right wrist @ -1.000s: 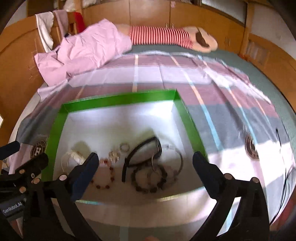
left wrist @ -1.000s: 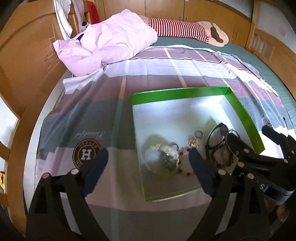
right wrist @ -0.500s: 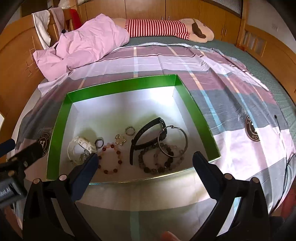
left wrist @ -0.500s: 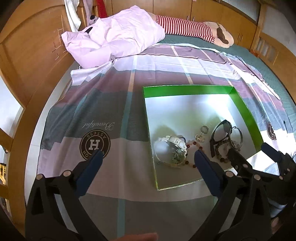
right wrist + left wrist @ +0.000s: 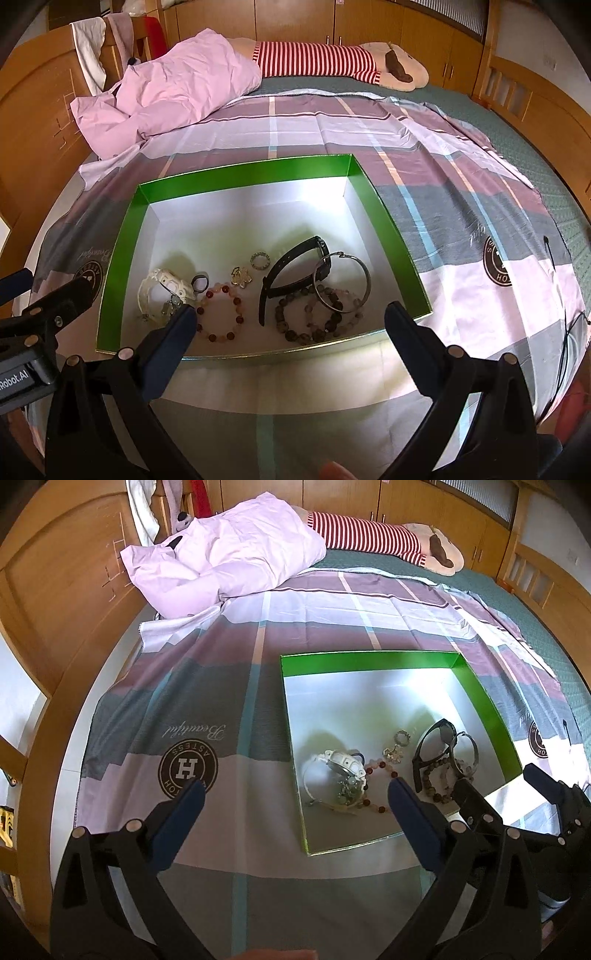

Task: Organize jewelry

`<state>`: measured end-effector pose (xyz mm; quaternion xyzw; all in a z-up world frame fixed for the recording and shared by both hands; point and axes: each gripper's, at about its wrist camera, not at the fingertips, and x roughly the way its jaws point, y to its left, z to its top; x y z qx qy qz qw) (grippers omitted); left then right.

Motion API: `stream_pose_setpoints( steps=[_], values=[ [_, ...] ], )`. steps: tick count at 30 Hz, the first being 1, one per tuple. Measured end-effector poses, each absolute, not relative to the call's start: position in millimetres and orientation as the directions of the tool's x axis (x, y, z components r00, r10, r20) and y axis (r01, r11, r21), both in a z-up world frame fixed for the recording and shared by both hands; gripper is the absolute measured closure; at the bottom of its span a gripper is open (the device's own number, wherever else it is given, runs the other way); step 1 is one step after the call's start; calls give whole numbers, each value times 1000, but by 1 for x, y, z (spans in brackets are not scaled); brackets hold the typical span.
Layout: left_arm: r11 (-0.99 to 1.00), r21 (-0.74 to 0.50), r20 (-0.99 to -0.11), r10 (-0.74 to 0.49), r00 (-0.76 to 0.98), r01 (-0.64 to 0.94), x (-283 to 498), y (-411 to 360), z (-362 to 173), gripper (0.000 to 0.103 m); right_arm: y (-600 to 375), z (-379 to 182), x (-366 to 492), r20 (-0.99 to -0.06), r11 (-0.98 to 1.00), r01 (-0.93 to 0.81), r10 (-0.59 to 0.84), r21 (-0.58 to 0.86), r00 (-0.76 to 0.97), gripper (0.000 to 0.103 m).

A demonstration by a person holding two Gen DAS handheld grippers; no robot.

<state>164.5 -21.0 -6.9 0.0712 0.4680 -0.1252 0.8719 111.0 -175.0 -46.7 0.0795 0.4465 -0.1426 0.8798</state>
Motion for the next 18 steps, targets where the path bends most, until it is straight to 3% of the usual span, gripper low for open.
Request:
stream_pose_setpoints(
  steps=[18],
  values=[
    [952,31,-842,-138,522,303,164,-26,-9,5,-169,-51,110,-817,952,307,-168,12,552,4]
  ],
)
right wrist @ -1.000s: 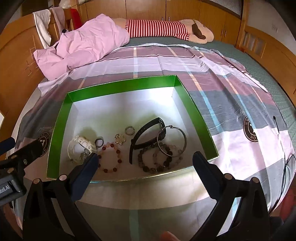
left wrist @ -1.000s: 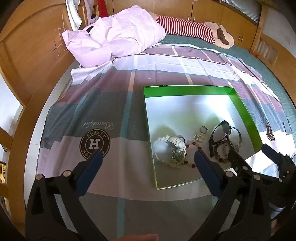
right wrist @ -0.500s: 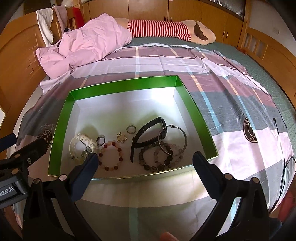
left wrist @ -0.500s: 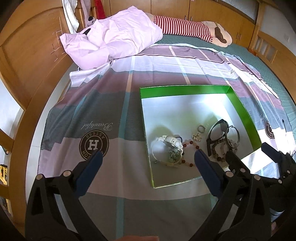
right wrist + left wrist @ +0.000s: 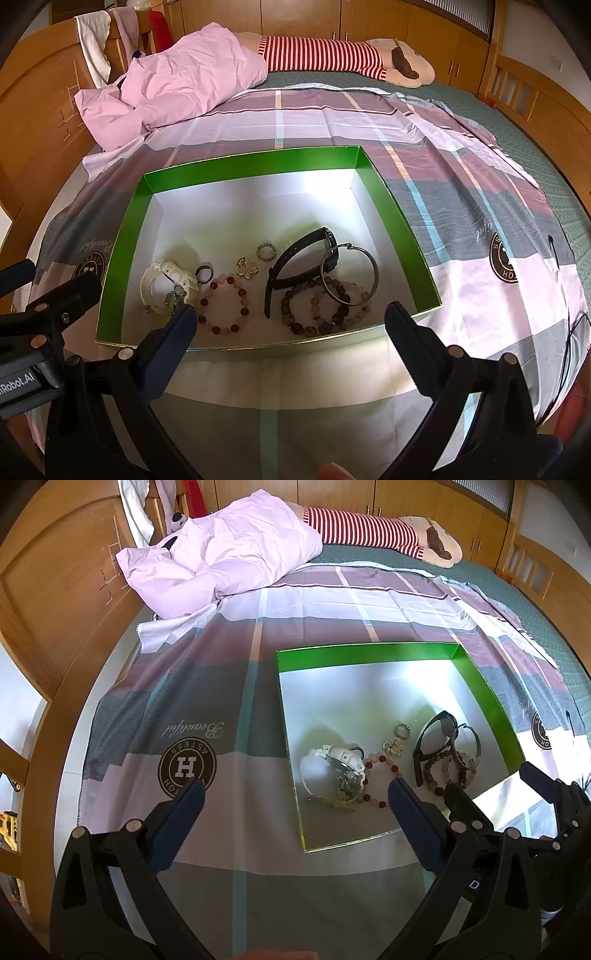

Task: Organize jewelry

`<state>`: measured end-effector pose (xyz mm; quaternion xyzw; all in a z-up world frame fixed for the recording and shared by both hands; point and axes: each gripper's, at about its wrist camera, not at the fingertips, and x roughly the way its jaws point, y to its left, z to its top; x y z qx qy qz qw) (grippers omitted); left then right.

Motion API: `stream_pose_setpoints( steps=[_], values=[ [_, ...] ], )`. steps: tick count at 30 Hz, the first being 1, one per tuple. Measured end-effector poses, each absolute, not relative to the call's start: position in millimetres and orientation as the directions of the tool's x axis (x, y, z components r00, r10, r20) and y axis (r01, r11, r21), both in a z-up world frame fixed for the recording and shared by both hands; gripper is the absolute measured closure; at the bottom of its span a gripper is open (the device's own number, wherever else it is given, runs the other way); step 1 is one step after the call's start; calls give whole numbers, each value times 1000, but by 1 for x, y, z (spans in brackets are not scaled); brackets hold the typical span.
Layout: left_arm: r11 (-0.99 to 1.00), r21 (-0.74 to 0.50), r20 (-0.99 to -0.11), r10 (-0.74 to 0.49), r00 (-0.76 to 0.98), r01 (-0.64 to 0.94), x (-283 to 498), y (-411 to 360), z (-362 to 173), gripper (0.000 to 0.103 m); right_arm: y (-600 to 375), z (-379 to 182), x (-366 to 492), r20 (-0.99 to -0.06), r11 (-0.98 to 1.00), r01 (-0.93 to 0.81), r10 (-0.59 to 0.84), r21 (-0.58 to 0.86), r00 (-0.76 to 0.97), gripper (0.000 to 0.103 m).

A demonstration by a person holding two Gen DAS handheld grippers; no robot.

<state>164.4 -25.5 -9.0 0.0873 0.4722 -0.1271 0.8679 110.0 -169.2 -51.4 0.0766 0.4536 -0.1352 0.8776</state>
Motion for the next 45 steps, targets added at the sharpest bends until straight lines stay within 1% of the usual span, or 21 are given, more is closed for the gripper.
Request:
stream_pose_setpoints(
  steps=[45],
  values=[
    [941,80,-851,-107,515,328,159,-40,-14,4,-179,-57,102,-825,951,308,-163,14,542,4]
  ],
)
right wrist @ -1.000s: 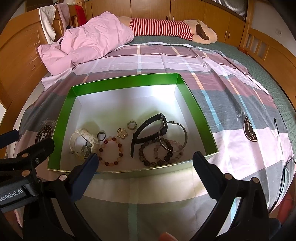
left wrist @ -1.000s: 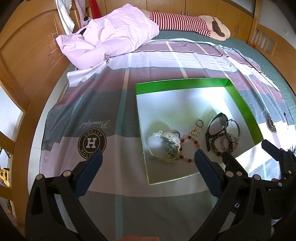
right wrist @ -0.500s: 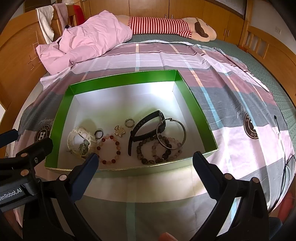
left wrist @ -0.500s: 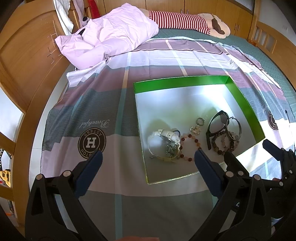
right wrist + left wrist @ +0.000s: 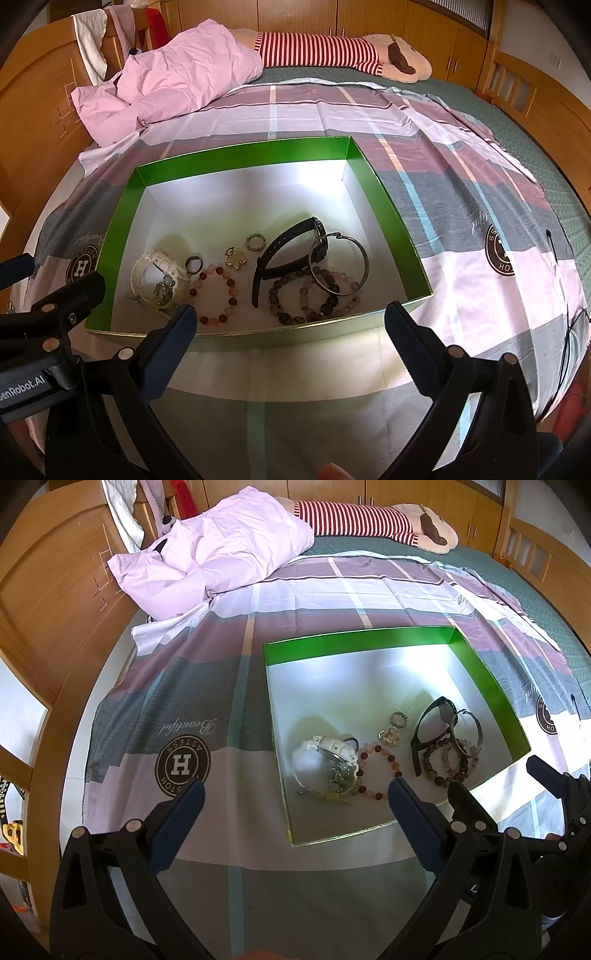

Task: Organize jewelry

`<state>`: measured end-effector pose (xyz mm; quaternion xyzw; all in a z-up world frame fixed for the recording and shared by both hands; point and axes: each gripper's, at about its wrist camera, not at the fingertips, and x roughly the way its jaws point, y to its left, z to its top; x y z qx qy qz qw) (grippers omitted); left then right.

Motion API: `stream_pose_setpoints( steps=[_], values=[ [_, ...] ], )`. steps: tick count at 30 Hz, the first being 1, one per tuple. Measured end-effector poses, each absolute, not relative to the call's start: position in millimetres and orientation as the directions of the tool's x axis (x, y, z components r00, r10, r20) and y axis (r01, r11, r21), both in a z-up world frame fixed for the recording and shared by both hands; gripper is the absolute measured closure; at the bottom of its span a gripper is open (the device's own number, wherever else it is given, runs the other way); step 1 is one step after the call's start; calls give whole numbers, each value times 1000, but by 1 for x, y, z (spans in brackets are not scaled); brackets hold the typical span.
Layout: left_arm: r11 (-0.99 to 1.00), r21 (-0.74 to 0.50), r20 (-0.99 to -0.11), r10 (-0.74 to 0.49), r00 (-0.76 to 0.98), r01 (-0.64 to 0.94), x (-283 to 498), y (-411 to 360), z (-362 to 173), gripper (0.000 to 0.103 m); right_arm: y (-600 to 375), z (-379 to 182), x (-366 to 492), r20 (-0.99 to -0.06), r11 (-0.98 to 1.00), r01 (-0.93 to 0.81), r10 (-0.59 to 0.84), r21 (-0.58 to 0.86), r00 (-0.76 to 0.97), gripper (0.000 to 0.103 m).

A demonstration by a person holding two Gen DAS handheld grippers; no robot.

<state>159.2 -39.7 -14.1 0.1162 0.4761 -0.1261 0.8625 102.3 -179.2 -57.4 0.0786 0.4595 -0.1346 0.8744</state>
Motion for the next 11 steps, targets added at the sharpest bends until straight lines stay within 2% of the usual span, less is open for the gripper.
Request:
stream_pose_setpoints(
  steps=[11],
  values=[
    [945,66,-858,-109,501,319,163,-35,-16,5,-185,-61,102,-843,946,323,-148,33,518,4]
  ],
)
